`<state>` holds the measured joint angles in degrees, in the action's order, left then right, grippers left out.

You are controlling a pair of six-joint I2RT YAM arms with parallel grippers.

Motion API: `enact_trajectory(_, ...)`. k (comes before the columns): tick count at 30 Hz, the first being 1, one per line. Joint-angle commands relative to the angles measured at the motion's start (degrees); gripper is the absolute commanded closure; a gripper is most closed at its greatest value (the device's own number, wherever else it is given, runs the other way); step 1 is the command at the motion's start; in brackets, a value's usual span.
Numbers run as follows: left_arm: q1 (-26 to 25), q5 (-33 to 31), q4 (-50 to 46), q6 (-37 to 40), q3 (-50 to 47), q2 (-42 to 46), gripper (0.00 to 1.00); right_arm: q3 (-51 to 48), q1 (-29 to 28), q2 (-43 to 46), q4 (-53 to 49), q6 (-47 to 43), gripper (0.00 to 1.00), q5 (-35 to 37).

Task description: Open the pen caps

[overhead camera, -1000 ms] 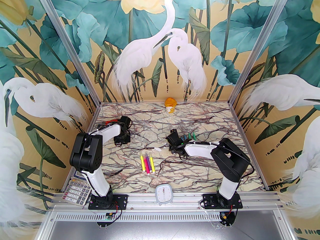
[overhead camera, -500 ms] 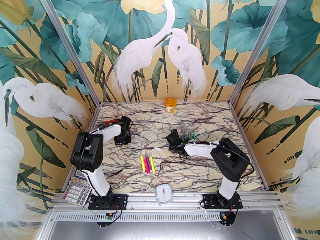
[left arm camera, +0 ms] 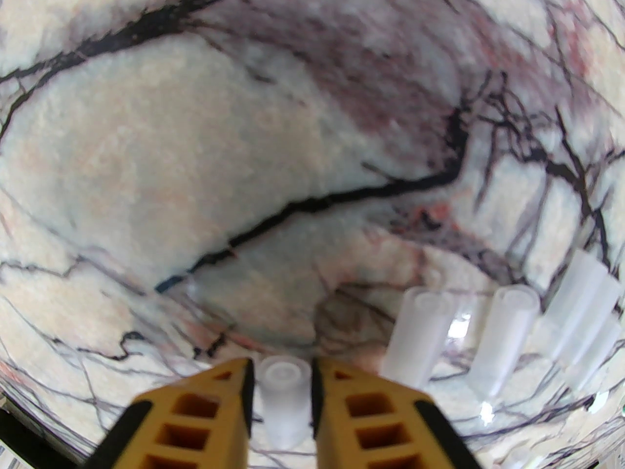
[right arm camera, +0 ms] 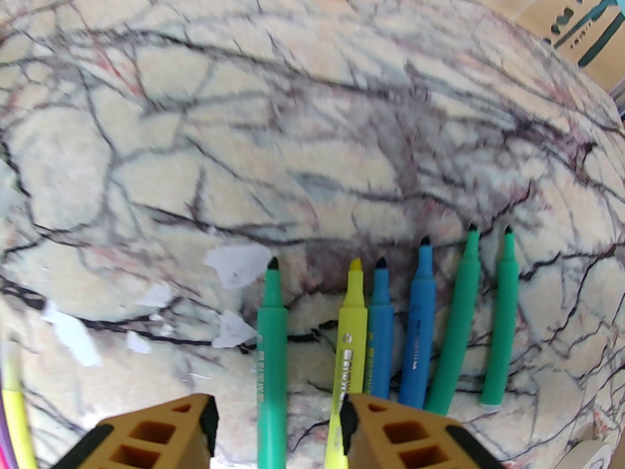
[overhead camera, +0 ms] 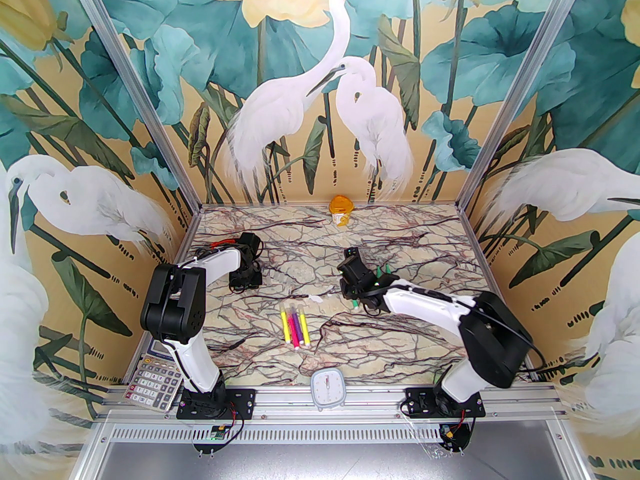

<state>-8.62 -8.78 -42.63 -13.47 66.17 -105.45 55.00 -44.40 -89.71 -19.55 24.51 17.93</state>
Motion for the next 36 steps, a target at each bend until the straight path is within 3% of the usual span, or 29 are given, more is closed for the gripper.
enact_trajectory(1,0.28,1.41,0.45,-0.1,0.89,1.5,0.68,-0.25,-1.77,1.23,-0.7,-2.05,0.51,-4.35)
enact_trajectory(6,0.27,-0.78,0.56,-0.93,0.51,4.28,0.67,0.93,-5.02,-0.06,0.74,-3.07,0.5,-10.82)
enact_trajectory(9,0.27,-0.12,1.9,-0.92,-0.6,7.59,0.62,2.0,-7.45,-2.17,0.74,-2.98,0.5,-12.93)
enact_trajectory(19,0.27,14.81,11.77,0.43,-6.81,19.14,0.41,5.19,-11.79,-9.43,1.57,-0.72,0.5,-17.76)
enact_trajectory(24,0.27,19.35,18.43,0.34,-11.45,24.1,0.31,7.4,-13.11,-12.56,1.7,0.02,0.5,-19.47)
enact_trajectory(36,0.27,20.54,23.46,-0.54,-15.57,26.4,0.27,12.1,-14.75,-18.01,-1.88,1.24,0.51,-20.66)
